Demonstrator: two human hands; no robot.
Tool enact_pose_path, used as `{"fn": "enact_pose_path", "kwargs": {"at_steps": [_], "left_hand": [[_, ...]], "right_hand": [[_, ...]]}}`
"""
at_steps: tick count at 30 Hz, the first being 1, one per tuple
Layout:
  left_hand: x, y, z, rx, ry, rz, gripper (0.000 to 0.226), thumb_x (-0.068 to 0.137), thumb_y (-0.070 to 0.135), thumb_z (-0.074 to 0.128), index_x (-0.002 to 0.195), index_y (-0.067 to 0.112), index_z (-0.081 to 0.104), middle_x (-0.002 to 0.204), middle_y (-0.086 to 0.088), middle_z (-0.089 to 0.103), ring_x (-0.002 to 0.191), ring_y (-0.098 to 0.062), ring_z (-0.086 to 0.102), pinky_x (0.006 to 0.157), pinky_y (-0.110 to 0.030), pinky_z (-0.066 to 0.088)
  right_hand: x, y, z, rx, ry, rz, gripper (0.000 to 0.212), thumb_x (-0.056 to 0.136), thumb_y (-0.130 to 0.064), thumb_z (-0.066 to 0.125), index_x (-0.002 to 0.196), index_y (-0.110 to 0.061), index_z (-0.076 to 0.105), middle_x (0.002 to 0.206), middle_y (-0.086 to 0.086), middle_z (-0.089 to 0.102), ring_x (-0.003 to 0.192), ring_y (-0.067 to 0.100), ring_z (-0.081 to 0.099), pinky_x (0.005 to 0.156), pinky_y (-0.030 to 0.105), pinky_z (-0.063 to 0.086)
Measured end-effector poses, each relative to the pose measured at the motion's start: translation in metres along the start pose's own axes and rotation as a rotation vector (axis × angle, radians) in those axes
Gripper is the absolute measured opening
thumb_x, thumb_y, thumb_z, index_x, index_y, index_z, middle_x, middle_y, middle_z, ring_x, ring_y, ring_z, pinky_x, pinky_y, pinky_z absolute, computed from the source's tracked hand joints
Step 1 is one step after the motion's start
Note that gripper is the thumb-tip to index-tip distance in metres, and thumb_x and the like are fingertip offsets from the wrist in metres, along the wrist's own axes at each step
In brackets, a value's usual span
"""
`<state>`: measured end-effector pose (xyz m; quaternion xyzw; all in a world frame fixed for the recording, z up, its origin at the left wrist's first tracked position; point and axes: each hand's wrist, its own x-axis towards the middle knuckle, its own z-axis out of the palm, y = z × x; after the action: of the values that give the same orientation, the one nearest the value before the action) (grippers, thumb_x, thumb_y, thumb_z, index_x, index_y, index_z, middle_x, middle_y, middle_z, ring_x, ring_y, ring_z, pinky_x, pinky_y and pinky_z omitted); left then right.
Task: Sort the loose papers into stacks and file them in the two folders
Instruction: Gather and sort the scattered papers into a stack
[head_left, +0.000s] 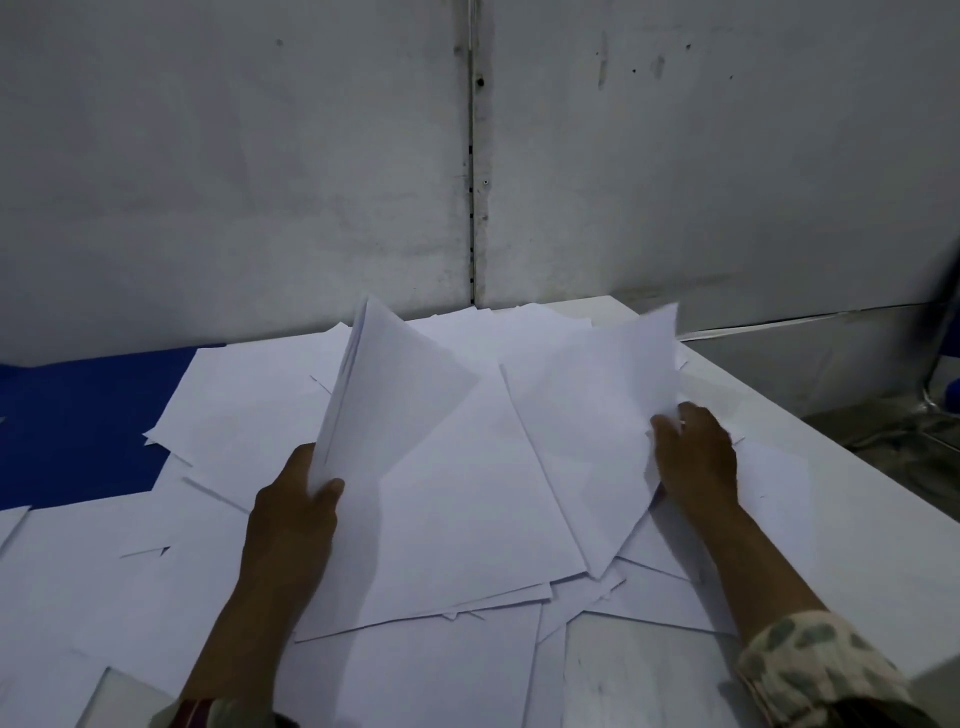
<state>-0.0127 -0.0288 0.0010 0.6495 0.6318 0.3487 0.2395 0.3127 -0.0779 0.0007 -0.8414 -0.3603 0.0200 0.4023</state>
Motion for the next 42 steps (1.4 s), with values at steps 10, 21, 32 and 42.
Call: {"fn": "enact_pose_path", "kwargs": {"at_steps": [10, 21, 32, 42], "left_hand": [[0.007, -0.008, -0.026, 0.396, 0.229, -0.147, 0.031, 0.097, 0.018, 0.04, 0.126, 0.007, 0.044, 0.098, -0.027, 0.062, 0.082, -0.039, 0.055, 0.084, -0.044, 0.043], [0.005, -0.006, -0.016, 0.187, 0.102, -0.124, 0.03, 0.096, 0.02, 0.041, 0.123, 0.007, 0.045, 0.112, -0.024, 0.059, 0.097, -0.041, 0.056, 0.079, -0.04, 0.043], [0.007, -0.003, -0.016, -0.102, -0.05, -0.107, 0.034, 0.095, 0.014, 0.046, 0.128, 0.006, 0.044, 0.118, -0.016, 0.057, 0.089, -0.021, 0.047, 0.079, -0.028, 0.037], [0.01, 0.0, -0.016, -0.106, -0.055, -0.125, 0.041, 0.09, 0.032, 0.053, 0.122, 0.006, 0.05, 0.099, -0.006, 0.055, 0.084, -0.019, 0.049, 0.057, -0.021, 0.035]], "right_hand": [[0.012, 0.018, -0.001, 0.685, 0.173, 0.49, 0.054, 0.097, -0.019, 0.042, 0.146, -0.006, 0.023, 0.15, 0.012, 0.031, 0.136, 0.031, 0.034, 0.114, 0.037, 0.029], [-0.014, -0.021, 0.003, 0.447, -0.097, 0.069, 0.042, 0.094, -0.015, 0.05, 0.134, -0.006, 0.043, 0.112, 0.005, 0.056, 0.095, 0.022, 0.054, 0.083, 0.025, 0.039], [-0.047, -0.071, 0.048, 0.244, -0.359, -0.106, 0.039, 0.094, -0.014, 0.05, 0.132, -0.005, 0.049, 0.092, 0.011, 0.061, 0.098, 0.025, 0.057, 0.075, 0.016, 0.031], [-0.066, -0.08, 0.062, -0.038, -0.323, -0.206, 0.048, 0.094, -0.034, 0.046, 0.135, -0.01, 0.045, 0.131, 0.008, 0.053, 0.124, 0.026, 0.041, 0.1, 0.033, 0.033]]}}
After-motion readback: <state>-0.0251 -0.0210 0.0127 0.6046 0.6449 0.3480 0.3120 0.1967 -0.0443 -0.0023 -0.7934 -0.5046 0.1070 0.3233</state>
